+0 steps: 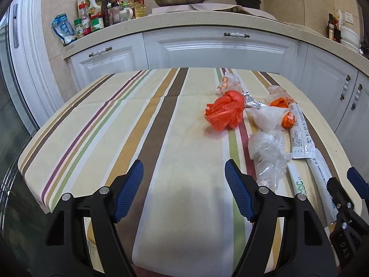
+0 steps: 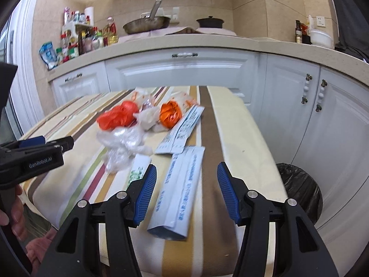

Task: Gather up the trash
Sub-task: 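Open both tools to drop the items into the bin, return to table, then grasp a white sachet with the right tool while the left tool grasps another sachet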

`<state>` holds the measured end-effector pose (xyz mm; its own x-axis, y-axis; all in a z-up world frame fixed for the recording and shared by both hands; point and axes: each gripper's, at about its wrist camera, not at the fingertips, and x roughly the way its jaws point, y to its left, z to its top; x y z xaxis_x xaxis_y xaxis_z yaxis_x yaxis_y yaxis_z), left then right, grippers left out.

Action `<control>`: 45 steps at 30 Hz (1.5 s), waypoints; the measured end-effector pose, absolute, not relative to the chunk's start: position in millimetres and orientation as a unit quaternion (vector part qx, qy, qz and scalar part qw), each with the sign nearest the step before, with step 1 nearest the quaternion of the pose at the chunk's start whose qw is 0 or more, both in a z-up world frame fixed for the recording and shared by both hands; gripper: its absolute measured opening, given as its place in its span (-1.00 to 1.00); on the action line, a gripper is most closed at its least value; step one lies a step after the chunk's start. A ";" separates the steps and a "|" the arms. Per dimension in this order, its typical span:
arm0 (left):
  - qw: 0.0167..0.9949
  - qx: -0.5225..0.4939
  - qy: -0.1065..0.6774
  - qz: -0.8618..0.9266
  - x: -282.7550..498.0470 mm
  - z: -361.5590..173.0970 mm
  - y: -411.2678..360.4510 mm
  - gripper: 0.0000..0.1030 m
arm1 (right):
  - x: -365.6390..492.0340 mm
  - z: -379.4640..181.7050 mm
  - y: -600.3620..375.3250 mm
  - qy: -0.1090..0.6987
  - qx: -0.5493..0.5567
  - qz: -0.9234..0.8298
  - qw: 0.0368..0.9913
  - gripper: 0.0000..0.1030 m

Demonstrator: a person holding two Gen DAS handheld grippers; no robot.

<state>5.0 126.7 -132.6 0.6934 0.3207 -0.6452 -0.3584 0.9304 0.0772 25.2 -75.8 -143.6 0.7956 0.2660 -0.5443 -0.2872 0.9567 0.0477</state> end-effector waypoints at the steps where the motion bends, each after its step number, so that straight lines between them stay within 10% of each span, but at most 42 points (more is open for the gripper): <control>1: 0.919 -0.028 0.347 0.184 4.0 -134.6 126.3 0.39 | 24.3 -145.4 -75.4 0.286 -0.020 0.146 0.947 0.06; 9: 0.923 -0.033 0.347 0.165 4.3 -138.9 119.3 0.39 | 26.8 -156.6 -73.5 0.304 -0.019 0.145 0.941 0.04; 18: 0.926 -0.023 0.355 0.128 10.4 -146.4 86.3 0.40 | 26.5 -156.9 -83.7 0.303 -0.008 0.155 0.940 -0.47; 34: 0.922 0.006 0.378 0.078 25.6 -168.2 15.6 0.46 | 17.5 -145.3 -153.0 0.277 0.047 0.112 0.953 -0.48; 45: 0.931 -0.007 0.363 0.046 14.8 -168.8 12.5 -0.66 | 13.2 -146.5 -158.8 0.274 0.056 0.112 0.953 -0.48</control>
